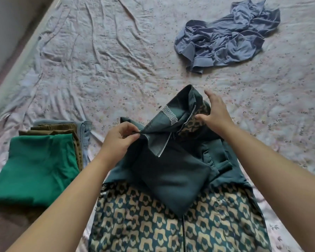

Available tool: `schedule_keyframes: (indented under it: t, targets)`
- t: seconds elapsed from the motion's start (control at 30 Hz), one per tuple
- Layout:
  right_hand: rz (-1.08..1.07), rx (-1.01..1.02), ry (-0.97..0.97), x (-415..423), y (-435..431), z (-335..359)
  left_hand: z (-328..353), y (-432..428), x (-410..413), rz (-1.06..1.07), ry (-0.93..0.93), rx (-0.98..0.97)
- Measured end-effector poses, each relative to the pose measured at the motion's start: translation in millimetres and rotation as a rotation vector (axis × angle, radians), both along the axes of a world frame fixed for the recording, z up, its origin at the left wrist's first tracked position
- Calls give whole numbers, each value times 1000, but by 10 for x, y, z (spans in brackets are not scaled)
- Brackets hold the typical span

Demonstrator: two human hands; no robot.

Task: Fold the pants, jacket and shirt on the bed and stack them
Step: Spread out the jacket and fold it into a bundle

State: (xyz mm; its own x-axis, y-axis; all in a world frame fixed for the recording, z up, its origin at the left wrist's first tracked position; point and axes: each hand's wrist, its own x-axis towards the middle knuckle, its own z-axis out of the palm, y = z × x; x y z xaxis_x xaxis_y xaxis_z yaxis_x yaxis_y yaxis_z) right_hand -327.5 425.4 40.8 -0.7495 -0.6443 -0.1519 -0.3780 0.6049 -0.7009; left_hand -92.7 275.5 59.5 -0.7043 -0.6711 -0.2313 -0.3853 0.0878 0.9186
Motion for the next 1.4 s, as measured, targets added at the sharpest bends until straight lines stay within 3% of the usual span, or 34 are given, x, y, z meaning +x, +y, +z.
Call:
schedule_keyframes:
  t: [0.17, 0.4, 0.97, 1.1, 1.23, 1.33, 1.4]
  targets:
    - [78, -48, -88, -159, -72, 75, 13, -16, 163, -15, -48, -39]
    - [209, 140, -325, -254, -319, -57, -8, -7, 181, 2, -93, 2]
    - [376, 437, -480, -556, -829, -705, -402, -329, 48, 144, -15, 172]
    - [262, 338, -625, -618, -825, -663, -435, -349, 24, 171, -15, 189]
    - [122, 66, -768, -686, -695, -437, -390, -311, -61, 234, 1, 162]
    - [40, -169, -719, -664, -510, -128, -328, -269, -103, 251, 7, 135]
    - [76, -212, -605, -582, -334, 83, -277, -226, -124, 259, 12, 122]
